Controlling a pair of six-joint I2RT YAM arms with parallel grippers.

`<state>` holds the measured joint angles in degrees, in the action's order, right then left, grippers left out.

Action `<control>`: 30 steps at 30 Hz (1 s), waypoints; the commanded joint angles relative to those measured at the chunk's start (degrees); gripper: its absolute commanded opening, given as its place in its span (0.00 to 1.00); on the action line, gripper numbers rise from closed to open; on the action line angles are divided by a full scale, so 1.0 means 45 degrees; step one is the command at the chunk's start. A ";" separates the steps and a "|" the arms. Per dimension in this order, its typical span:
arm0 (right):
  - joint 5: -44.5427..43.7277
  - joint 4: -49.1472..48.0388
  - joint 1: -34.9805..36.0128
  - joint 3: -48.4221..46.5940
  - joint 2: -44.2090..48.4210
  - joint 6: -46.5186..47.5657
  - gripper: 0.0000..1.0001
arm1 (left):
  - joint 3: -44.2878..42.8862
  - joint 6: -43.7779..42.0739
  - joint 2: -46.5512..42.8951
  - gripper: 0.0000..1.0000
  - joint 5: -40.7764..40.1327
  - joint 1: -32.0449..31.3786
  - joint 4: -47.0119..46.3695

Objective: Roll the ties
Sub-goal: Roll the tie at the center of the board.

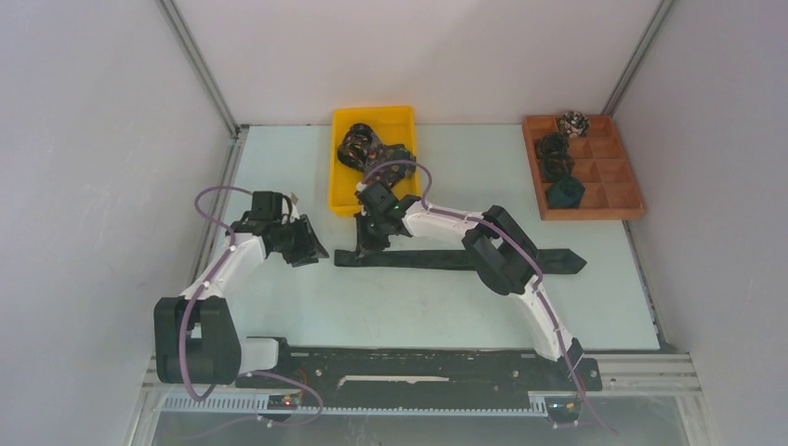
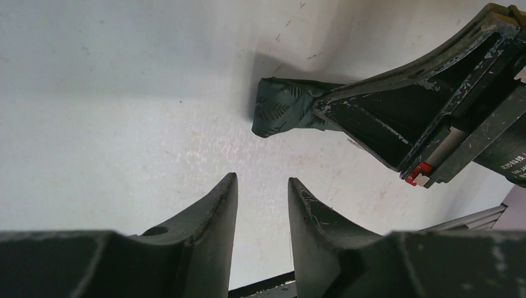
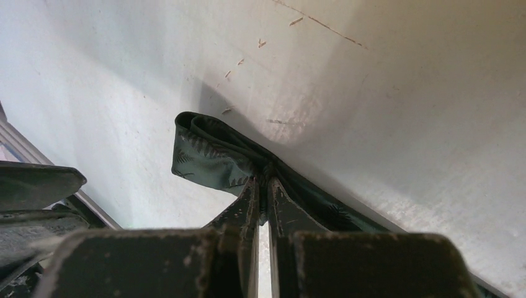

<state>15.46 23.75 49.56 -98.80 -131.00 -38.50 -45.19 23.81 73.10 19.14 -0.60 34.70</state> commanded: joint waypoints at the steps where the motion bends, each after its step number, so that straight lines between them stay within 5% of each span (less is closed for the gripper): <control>1: 0.0333 -0.0688 -0.0162 0.0472 0.0553 -0.0191 0.00 | 0.0003 0.0052 0.0218 0.42 0.0798 0.0095 -0.0740; 30: 0.0774 -0.1551 -0.0340 0.1606 0.0525 -0.0262 0.00 | 0.0531 0.2281 0.2839 0.43 -0.0129 -0.0862 -0.3744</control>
<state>20.16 15.35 48.12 -92.71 -129.56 -40.12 -42.41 33.08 84.42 19.68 -3.79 20.14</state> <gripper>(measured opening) 0.059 0.437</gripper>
